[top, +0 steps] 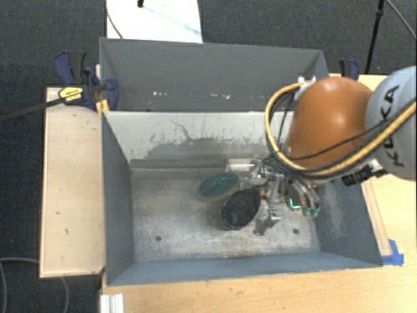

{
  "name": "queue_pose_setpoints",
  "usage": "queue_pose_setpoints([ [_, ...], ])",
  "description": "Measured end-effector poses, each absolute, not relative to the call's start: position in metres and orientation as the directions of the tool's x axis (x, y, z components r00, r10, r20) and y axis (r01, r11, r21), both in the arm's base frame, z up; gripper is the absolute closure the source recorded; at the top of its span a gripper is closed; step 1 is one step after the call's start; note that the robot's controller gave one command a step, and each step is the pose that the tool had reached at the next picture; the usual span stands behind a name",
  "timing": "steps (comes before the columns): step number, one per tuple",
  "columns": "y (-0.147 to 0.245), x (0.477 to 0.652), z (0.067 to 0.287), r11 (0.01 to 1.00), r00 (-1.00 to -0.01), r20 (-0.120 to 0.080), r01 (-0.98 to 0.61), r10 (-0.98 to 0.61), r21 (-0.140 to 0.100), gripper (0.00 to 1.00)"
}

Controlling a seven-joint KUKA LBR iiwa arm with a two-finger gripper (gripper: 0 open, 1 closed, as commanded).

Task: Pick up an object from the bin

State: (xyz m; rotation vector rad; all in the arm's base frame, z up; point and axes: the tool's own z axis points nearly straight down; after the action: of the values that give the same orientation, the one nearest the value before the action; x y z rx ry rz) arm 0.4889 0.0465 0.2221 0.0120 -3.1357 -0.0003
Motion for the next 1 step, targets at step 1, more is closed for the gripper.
queue_pose_setpoints([
  [1,0.0302,0.5246,0.0793,0.985,-0.985,0.005,-0.171,-0.171,0.001,0.0],
])
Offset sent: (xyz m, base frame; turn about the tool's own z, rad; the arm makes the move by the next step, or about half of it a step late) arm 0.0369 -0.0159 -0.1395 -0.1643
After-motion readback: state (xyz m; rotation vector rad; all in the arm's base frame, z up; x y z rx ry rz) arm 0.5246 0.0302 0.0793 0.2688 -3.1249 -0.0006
